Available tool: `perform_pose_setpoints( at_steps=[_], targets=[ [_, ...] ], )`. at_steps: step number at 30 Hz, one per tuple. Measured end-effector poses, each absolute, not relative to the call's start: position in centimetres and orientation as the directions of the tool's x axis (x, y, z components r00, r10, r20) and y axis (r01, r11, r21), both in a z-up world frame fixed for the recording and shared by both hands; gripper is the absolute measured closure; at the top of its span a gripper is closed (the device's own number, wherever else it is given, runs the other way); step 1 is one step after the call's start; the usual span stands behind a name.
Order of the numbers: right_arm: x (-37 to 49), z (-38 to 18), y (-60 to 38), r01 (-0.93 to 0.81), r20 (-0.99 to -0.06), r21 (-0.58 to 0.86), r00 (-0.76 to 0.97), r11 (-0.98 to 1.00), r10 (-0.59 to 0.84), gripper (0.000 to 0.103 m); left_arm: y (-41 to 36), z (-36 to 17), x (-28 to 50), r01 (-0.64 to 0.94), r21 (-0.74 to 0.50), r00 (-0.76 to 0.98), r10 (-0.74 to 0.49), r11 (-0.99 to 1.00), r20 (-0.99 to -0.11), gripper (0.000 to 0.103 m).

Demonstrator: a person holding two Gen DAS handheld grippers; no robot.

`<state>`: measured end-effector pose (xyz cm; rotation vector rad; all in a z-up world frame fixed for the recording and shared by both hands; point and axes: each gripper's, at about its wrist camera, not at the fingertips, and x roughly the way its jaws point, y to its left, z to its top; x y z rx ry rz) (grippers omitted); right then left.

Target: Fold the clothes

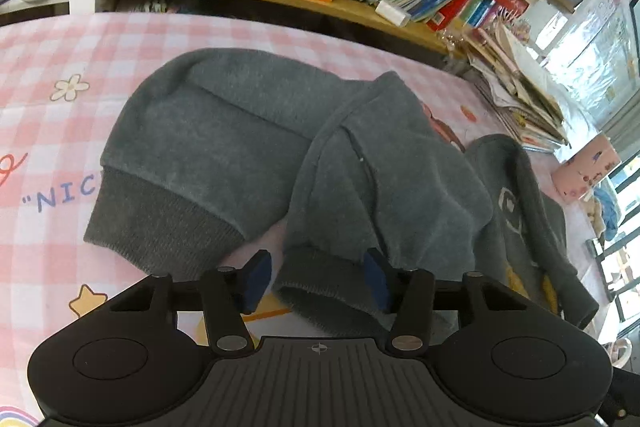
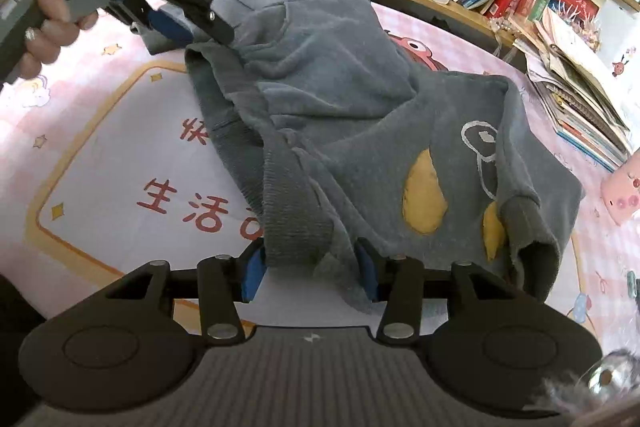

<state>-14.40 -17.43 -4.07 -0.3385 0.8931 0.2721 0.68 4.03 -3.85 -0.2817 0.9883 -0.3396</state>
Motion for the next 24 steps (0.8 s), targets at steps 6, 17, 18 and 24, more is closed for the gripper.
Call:
perform_pose_setpoints(
  at_steps=[6, 17, 18, 24],
  targets=[
    [-14.9, -2.3, -17.1, -0.338, -0.754, -0.161, 0.649, 0.927, 0.106, 0.055, 4.1, -4.2, 0.4, 0.121, -0.417, 0.509, -0.416, 0.901, -0.753, 0.054],
    [-14.3, -2.2, -14.6, -0.359, -0.731, -0.254, 0.679, 0.898, 0.065, 0.058, 3.5, -2.8, -2.2, 0.341, -0.121, 0.582, -0.310, 0.932, -0.752, 0.049],
    [-14.1, -2.4, -14.6, -0.357, -0.740, -0.256, 0.671, 0.898, 0.056, 0.059, 3.3, -3.0, -2.3, 0.355, -0.081, 0.585, -0.289, 0.931, -0.757, 0.050],
    [-13.9, -3.1, -14.9, -0.297, -0.752, -0.321, 0.657, 0.899, -0.051, 0.083, 1.5, -4.1, -2.0, 0.440, 0.086, 0.602, -0.223, 0.894, -0.766, 0.055]
  ],
)
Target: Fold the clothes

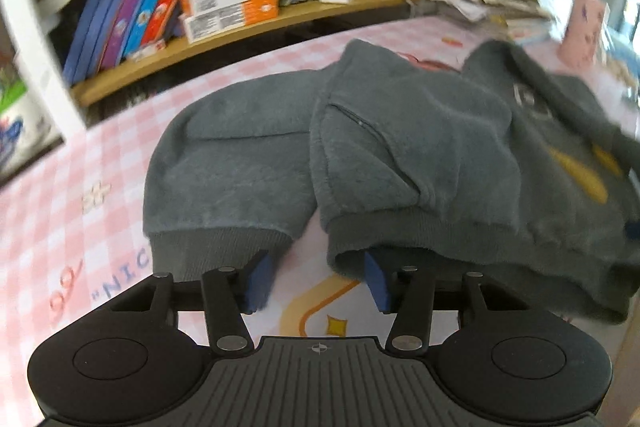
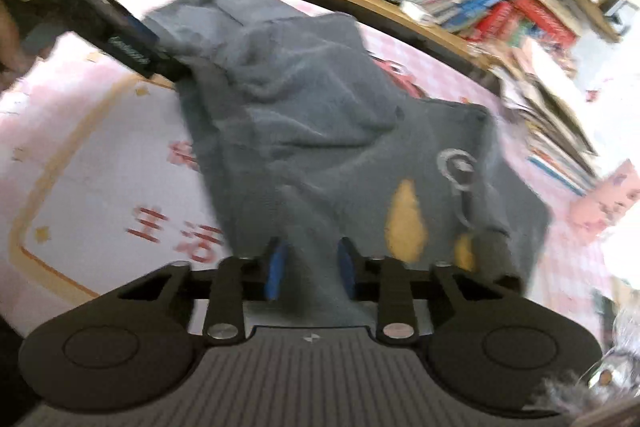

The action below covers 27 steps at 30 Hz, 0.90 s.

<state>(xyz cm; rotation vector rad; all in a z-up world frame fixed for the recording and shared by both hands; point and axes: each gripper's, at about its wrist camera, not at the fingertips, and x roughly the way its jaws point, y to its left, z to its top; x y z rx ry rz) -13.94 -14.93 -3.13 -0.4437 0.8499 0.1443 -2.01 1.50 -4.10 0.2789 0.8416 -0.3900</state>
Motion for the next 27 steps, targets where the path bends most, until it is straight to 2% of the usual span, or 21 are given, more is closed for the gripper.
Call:
perform_pose_setpoints(
  at_steps=[5, 9, 10, 11, 12, 14, 18, 22, 24, 27],
  targets=[
    [-14.2, -3.3, -15.8, -0.255, -0.763, -0.327, 0.640, 0.910, -0.094, 0.083, 0.1, -4.9, -1.6, 0.486, 0.132, 0.613, -0.229, 0.864, -0.756, 0.068],
    [-15.1, -2.6, -14.7, -0.306, -0.740, -0.297, 0.672, 0.905, -0.016, 0.081, -0.5, -5.2, -1.3, 0.510, 0.138, 0.619, -0.251, 0.849, -0.744, 0.082],
    [-15.3, -2.5, -14.3, -0.323, -0.736, -0.295, 0.677, 0.899, 0.002, 0.077, -0.6, -5.1, -1.3, 0.514, 0.138, 0.619, -0.254, 0.847, -0.743, 0.084],
    [-15.3, -2.7, -13.7, -0.342, -0.735, -0.302, 0.678, 0.890, 0.011, 0.075, -0.7, -5.0, -1.3, 0.517, 0.138, 0.619, -0.257, 0.845, -0.742, 0.092],
    [-15.3, -2.8, -13.2, -0.359, -0.734, -0.311, 0.679, 0.880, 0.017, 0.075, -0.7, -4.9, -1.3, 0.519, 0.137, 0.619, -0.261, 0.844, -0.741, 0.095],
    [-15.0, -3.5, -12.3, -0.374, -0.737, -0.340, 0.676, 0.863, 0.003, 0.075, -0.3, -4.3, -1.4, 0.509, 0.116, 0.628, -0.275, 0.853, -0.728, 0.098],
    [-14.6, -5.1, -11.4, -0.382, -0.750, -0.399, 0.659, 0.833, -0.057, 0.075, 0.8, -2.7, -1.4, 0.487, 0.059, 0.641, -0.311, 0.871, -0.702, 0.098],
    [-15.0, -5.3, -11.4, -0.361, -0.732, -0.449, 0.673, 0.818, -0.105, 0.074, 1.1, -2.3, -1.5, 0.494, 0.055, 0.640, -0.320, 0.868, -0.698, 0.098],
    [-15.4, -5.1, -11.8, -0.332, -0.718, -0.477, 0.681, 0.814, -0.143, 0.079, 1.1, -2.4, -1.5, 0.495, 0.062, 0.641, -0.316, 0.867, -0.700, 0.097],
    [-15.8, -4.6, -13.0, -0.300, -0.712, -0.486, 0.681, 0.821, -0.172, 0.080, 1.3, -2.9, -1.5, 0.505, 0.044, 0.621, -0.328, 0.862, -0.712, 0.096]
  ],
)
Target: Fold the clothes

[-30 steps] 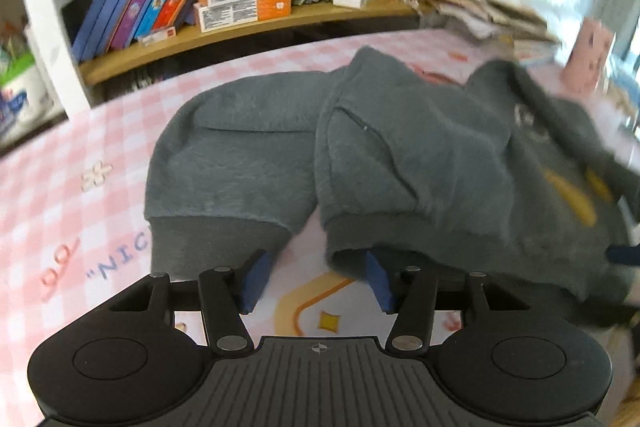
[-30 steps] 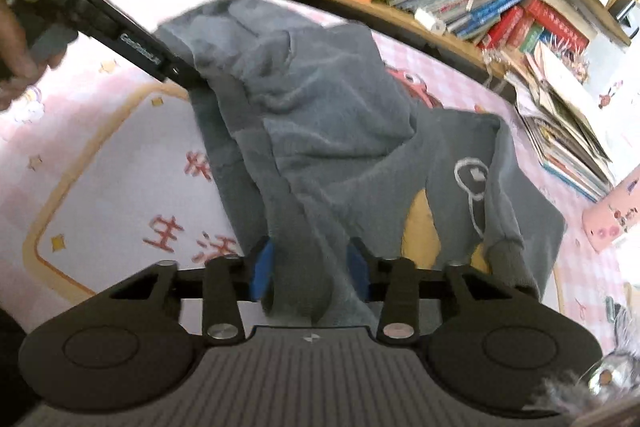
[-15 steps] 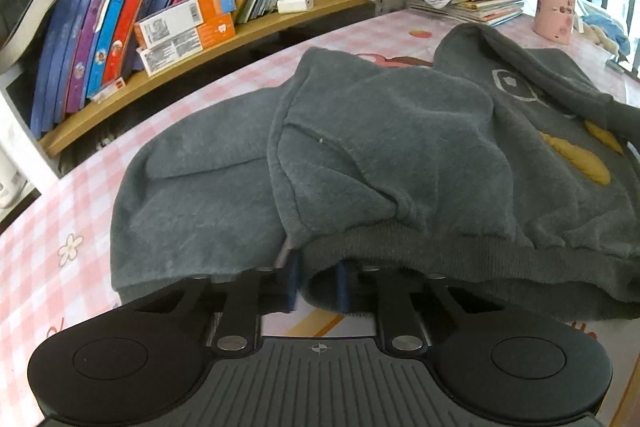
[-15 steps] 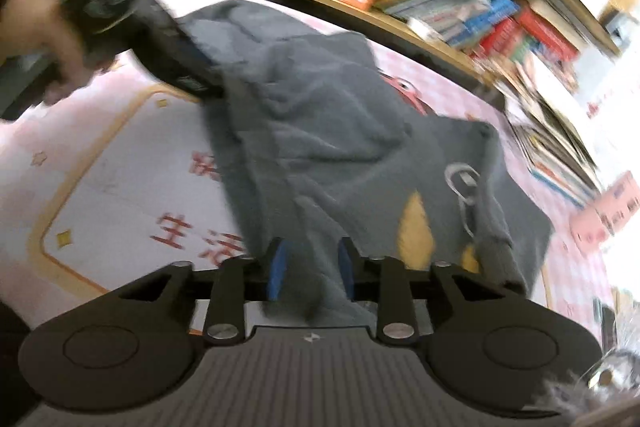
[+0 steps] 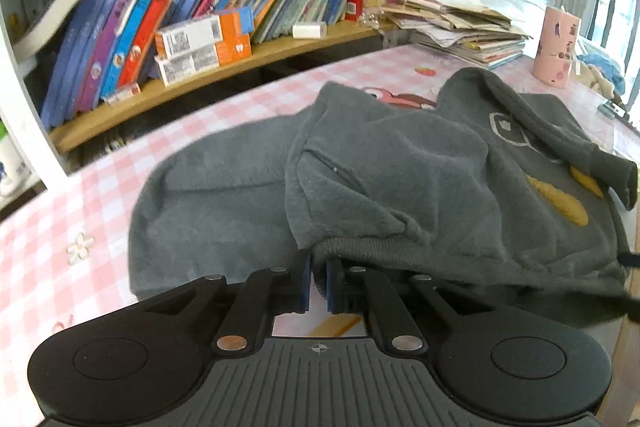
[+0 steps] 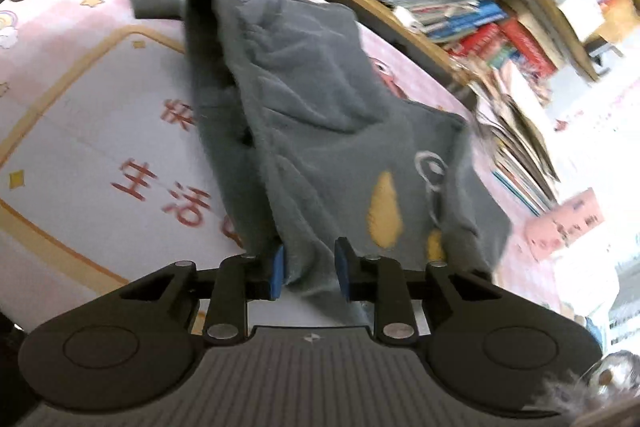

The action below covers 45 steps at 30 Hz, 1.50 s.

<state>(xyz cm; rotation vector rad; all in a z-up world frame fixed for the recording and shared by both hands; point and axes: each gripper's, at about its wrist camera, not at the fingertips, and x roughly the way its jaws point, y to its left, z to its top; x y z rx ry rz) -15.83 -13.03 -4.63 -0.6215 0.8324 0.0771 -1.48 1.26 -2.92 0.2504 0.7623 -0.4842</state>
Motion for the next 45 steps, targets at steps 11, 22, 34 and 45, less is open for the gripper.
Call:
perform_pose_setpoints(
  at_steps=[11, 22, 34, 45],
  targets=[
    [-14.8, -3.2, -15.0, -0.362, -0.771, -0.404, 0.630, 0.840, -0.099, 0.099, 1.7, -0.7, -1.0, 0.486, -0.060, 0.609, -0.387, 0.872, -0.692, 0.098],
    [-8.7, 9.9, -27.7, 0.073, -0.297, -0.734, 0.860, 0.675, -0.416, 0.100, -14.9, 15.3, 6.2, 0.640, 0.091, 0.733, -0.571, 0.763, -0.370, 0.099],
    [-18.9, 31.0, -28.8, 0.507, 0.347, -0.617, 0.862, 0.602, -0.370, 0.099, -12.7, 35.8, 1.4, 0.756, 0.036, 0.620, -0.733, 0.653, 0.278, 0.099],
    [-16.0, 12.2, -17.2, -0.407, -0.562, -0.348, 0.812, 0.845, 0.159, 0.100, -0.7, 9.8, 8.3, 0.568, -0.180, 0.684, -0.582, 0.803, -0.439, 0.099]
  ],
)
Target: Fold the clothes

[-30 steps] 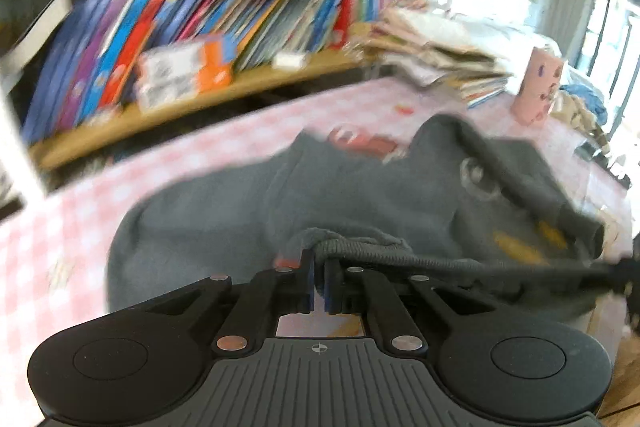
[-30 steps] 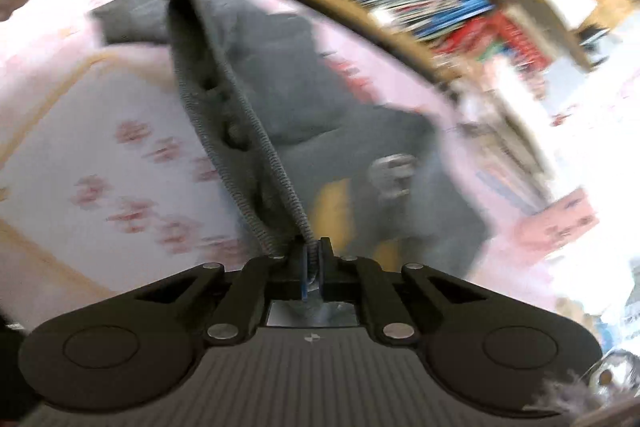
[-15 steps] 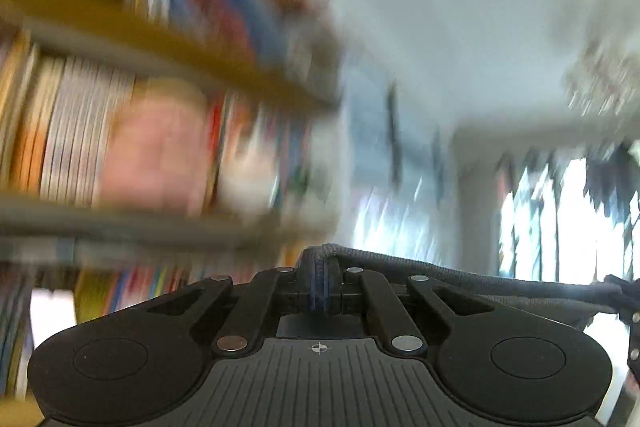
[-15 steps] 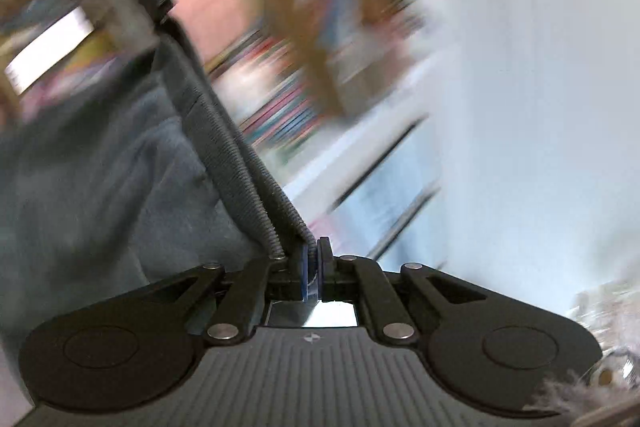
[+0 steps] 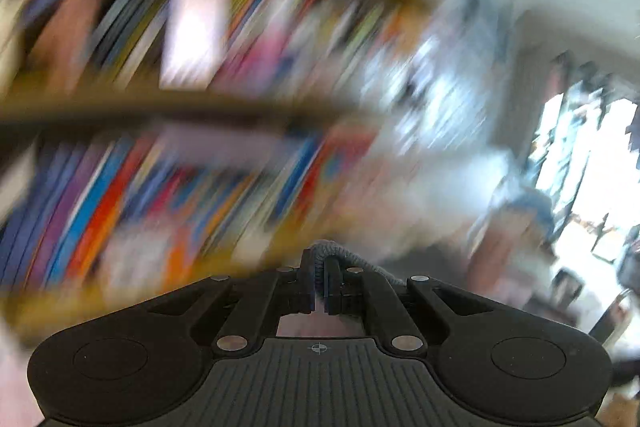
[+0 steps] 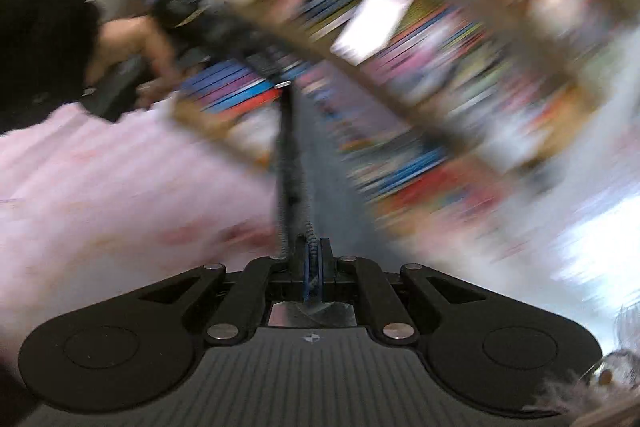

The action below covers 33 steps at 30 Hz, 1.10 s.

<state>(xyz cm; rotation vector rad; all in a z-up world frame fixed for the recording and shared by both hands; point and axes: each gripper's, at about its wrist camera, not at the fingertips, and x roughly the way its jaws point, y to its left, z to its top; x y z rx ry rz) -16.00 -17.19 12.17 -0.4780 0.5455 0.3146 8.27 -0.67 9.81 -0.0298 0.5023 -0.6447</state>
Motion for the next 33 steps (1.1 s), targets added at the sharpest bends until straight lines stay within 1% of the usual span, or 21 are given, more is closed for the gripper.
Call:
perform_pose_setpoints(
  at_steps=[2, 4, 6, 7, 9, 10, 11, 12, 13, 14, 15, 18, 20, 24, 28, 30, 32, 33],
  targets=[
    [-14.4, 8.7, -14.1, -0.496, -0.654, -0.218, 0.714, 0.841, 0.251, 0.100, 2.0, 6.1, 8.5, 0.504, -0.173, 0.670, -0.510, 0.846, -0.540, 0.099],
    [-12.7, 5.7, -11.3, -0.553, -0.715, -0.089, 0.614, 0.828, 0.333, 0.100, 4.7, 3.0, 8.6, 0.442, -0.144, 0.655, -0.429, 0.885, -0.622, 0.099],
    [-11.1, 3.7, -8.6, -0.585, -0.751, 0.014, 0.529, 0.811, 0.396, 0.100, 7.2, 1.6, 8.5, 0.389, -0.120, 0.653, -0.366, 0.913, -0.663, 0.099],
    [-10.6, 3.2, -7.5, -0.600, -0.755, 0.038, 0.507, 0.799, 0.415, 0.100, 8.5, 1.3, 8.5, 0.361, -0.119, 0.654, -0.342, 0.925, -0.675, 0.099],
    [-9.9, 2.4, -4.8, -0.634, -0.764, 0.075, 0.460, 0.770, 0.452, 0.100, 11.1, 1.1, 8.7, 0.303, -0.123, 0.652, -0.300, 0.945, -0.696, 0.094],
    [-9.6, 2.2, -3.8, -0.647, -0.766, 0.086, 0.443, 0.758, 0.465, 0.100, 12.2, 1.1, 8.4, 0.273, -0.121, 0.649, -0.276, 0.954, -0.709, 0.093],
    [-9.4, 1.9, -2.6, -0.660, -0.768, 0.097, 0.427, 0.745, 0.478, 0.099, 13.3, 1.1, 8.1, 0.243, -0.119, 0.645, -0.252, 0.963, -0.721, 0.088],
    [-9.2, 1.8, -1.7, -0.670, -0.769, 0.108, 0.412, 0.735, 0.488, 0.099, 14.4, 1.1, 7.8, 0.214, -0.115, 0.641, -0.228, 0.970, -0.733, 0.072],
    [-9.0, 1.6, -0.7, -0.678, -0.771, 0.120, 0.396, 0.725, 0.498, 0.099, 15.6, 1.0, 7.2, 0.188, -0.110, 0.640, -0.207, 0.976, -0.740, 0.063],
    [-8.6, 1.4, 0.2, -0.679, -0.772, 0.138, 0.382, 0.721, 0.508, 0.099, 16.9, 1.1, 6.5, 0.165, -0.113, 0.642, -0.193, 0.980, -0.742, 0.047],
    [-8.4, 1.1, 0.9, -0.675, -0.773, 0.162, 0.366, 0.720, 0.518, 0.099, 18.2, 1.3, 5.7, 0.141, -0.121, 0.650, -0.184, 0.983, -0.737, 0.040],
    [-7.1, 0.4, 2.4, -0.657, -0.776, 0.225, 0.326, 0.719, 0.540, 0.099, 22.0, 1.7, 3.0, 0.069, -0.175, 0.675, -0.175, 0.982, -0.717, 0.039],
    [-6.0, 0.0, 3.4, -0.648, -0.774, 0.263, 0.301, 0.715, 0.557, 0.099, 24.2, 1.8, 0.6, 0.020, -0.234, 0.703, -0.180, 0.972, -0.688, 0.039],
    [-4.8, -0.1, 6.2, -0.658, -0.760, 0.301, 0.270, 0.690, 0.590, 0.099, 26.5, 2.0, -3.7, -0.039, -0.356, 0.747, -0.209, 0.934, -0.631, 0.039],
    [-5.5, 0.0, 9.4, -0.696, -0.729, 0.344, 0.225, 0.630, 0.646, 0.099, 27.4, 1.5, -6.3, -0.099, -0.416, 0.777, -0.191, 0.904, -0.600, 0.039],
    [-6.1, -0.2, 10.3, -0.699, -0.719, 0.370, 0.201, 0.612, 0.665, 0.094, 27.6, 1.2, -6.8, -0.119, -0.421, 0.782, -0.177, 0.899, -0.598, 0.039],
    [-6.8, -0.4, 9.9, -0.696, -0.703, 0.395, 0.191, 0.599, 0.685, 0.078, 27.6, 1.0, -7.1, -0.131, -0.413, 0.780, -0.163, 0.901, -0.604, 0.039],
    [-7.1, -0.3, 9.3, -0.698, -0.696, 0.400, 0.190, 0.594, 0.692, 0.076, 27.5, 0.9, -7.3, -0.133, -0.409, 0.778, -0.160, 0.903, -0.607, 0.039]
  ],
)
